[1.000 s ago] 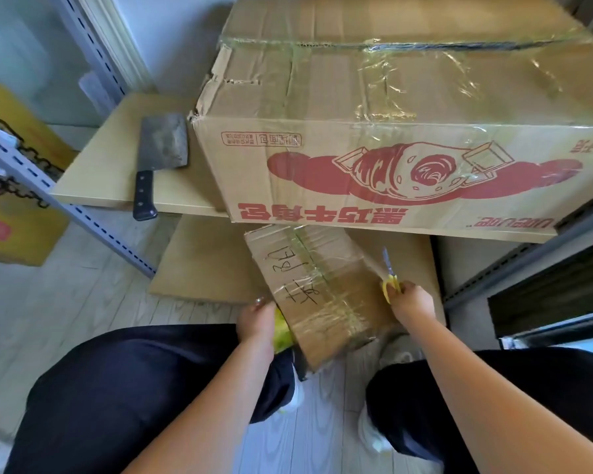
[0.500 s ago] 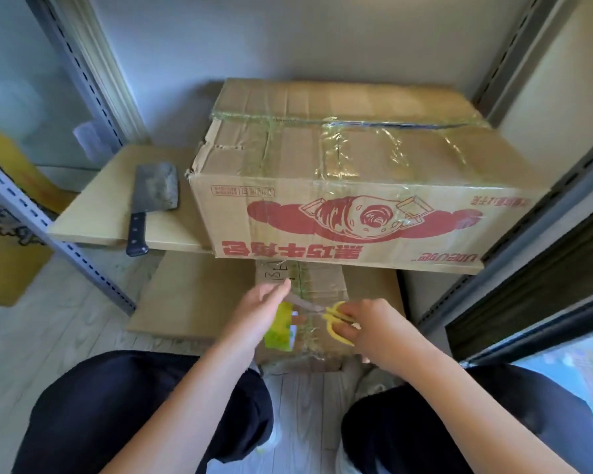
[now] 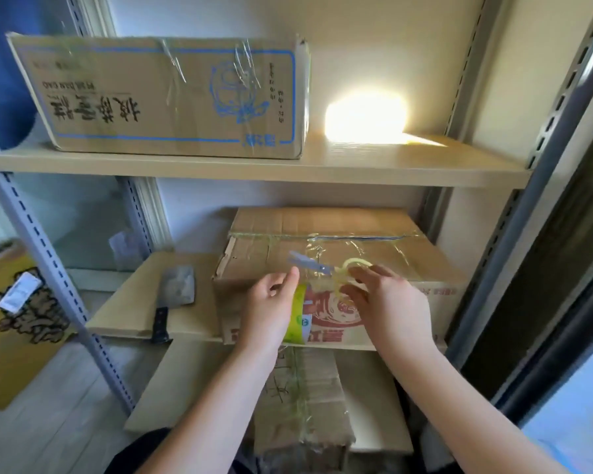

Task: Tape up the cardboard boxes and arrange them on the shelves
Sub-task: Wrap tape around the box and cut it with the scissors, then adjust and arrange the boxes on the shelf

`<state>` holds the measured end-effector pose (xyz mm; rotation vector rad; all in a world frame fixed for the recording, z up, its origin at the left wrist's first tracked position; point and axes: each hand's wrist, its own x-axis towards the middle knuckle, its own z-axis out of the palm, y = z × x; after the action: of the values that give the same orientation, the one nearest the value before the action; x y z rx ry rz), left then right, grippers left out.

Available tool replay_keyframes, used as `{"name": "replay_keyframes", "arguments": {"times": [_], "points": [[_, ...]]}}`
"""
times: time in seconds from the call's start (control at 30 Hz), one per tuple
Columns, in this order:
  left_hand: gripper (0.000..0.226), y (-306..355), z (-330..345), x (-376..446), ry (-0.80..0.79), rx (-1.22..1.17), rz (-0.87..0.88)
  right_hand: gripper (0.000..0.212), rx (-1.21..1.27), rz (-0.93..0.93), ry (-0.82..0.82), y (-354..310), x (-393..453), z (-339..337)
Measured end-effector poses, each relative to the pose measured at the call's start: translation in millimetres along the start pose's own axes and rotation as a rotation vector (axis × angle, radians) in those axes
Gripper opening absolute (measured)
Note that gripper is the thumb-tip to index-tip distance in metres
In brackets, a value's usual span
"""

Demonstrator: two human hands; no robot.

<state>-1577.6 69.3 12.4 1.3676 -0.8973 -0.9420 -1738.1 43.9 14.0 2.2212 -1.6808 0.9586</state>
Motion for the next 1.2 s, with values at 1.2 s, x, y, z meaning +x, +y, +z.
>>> {"name": "replay_keyframes", "arguments": {"times": [1.2], "points": [[0.035, 119.0, 95.4, 69.6, -0.154, -0.025, -0.164, 0.017, 0.489, 0.2, 0.035, -15.1, 165.2, -73.7]]}}
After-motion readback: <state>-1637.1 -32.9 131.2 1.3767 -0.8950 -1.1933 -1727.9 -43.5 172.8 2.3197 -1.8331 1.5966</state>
